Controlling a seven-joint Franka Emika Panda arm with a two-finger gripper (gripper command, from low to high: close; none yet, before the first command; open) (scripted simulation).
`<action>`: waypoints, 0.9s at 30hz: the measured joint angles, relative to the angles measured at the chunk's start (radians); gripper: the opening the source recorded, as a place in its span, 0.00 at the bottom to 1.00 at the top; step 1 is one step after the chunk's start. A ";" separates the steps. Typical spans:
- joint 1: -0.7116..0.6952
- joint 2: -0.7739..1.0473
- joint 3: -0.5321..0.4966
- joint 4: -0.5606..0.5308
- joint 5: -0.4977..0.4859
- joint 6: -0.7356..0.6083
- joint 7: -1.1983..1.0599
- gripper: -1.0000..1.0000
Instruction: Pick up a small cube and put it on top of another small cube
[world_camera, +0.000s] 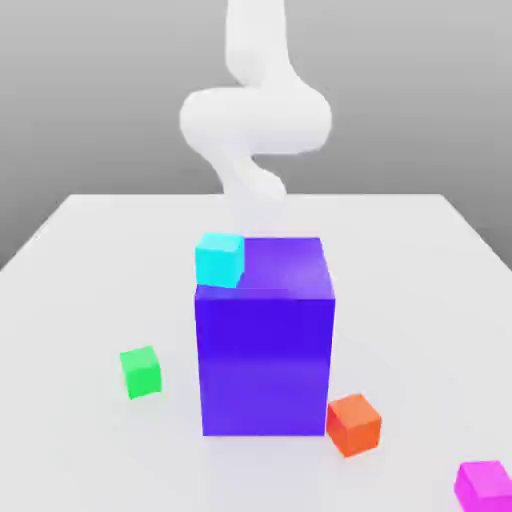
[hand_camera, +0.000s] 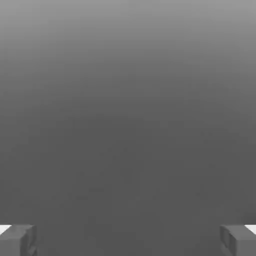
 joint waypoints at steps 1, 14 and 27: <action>-0.007 0.039 0.021 0.003 -0.012 0.008 0.020 0.50; -0.049 0.513 0.240 0.042 -0.197 0.104 0.296 0.50; 0.070 0.968 0.296 0.077 -0.314 0.211 0.525 0.50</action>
